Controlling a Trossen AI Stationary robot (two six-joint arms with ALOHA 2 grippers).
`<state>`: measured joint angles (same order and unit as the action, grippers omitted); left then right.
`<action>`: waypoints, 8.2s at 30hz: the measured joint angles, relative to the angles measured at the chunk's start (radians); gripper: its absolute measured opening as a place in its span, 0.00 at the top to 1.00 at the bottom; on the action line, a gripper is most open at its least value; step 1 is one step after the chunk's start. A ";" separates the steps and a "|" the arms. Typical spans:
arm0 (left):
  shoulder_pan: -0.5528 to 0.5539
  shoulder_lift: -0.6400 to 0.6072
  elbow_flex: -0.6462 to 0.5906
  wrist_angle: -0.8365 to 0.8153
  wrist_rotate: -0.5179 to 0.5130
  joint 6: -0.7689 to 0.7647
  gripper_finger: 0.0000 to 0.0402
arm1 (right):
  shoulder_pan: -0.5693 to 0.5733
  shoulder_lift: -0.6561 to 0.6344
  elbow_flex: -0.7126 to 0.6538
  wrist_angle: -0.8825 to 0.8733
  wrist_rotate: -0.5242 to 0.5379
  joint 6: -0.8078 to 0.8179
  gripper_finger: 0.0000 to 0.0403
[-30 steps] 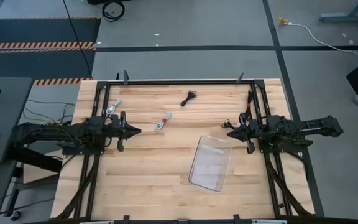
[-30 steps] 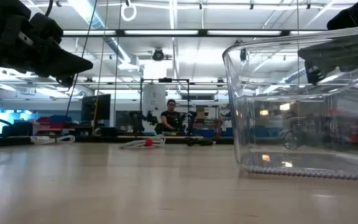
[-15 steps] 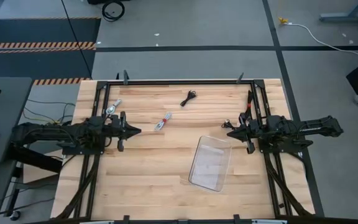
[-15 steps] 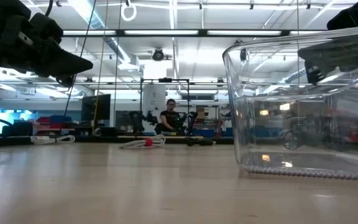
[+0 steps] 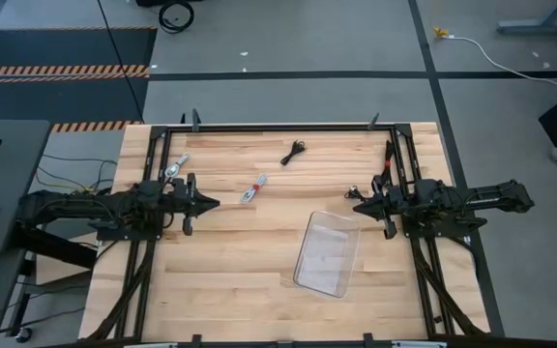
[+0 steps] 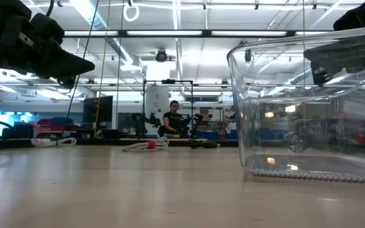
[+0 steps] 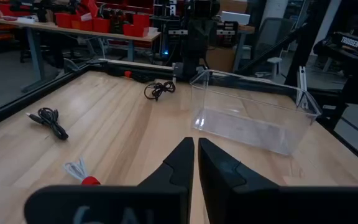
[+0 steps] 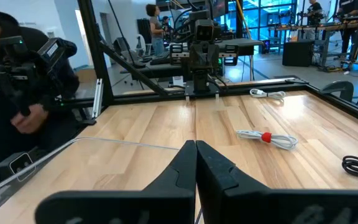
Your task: Pick and place USB-C Cables
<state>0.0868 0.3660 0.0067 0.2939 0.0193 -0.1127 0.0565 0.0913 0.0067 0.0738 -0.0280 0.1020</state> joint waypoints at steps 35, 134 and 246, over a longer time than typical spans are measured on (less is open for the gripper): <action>0.002 0.000 0.000 0.349 -0.009 -0.189 0.93 | 0.000 0.000 0.000 0.000 0.000 0.000 0.98; 0.000 0.131 0.564 -0.247 -0.068 0.222 0.54 | -0.333 1.331 0.939 -1.229 0.158 0.159 0.39; 0.000 0.131 0.564 -0.268 -0.072 0.237 0.54 | 0.358 1.700 1.593 -1.262 0.073 -0.656 0.91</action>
<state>0.0871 0.4973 0.5705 0.0257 -0.0525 0.1242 0.4147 1.7913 1.5993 -1.1885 0.0454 -0.5538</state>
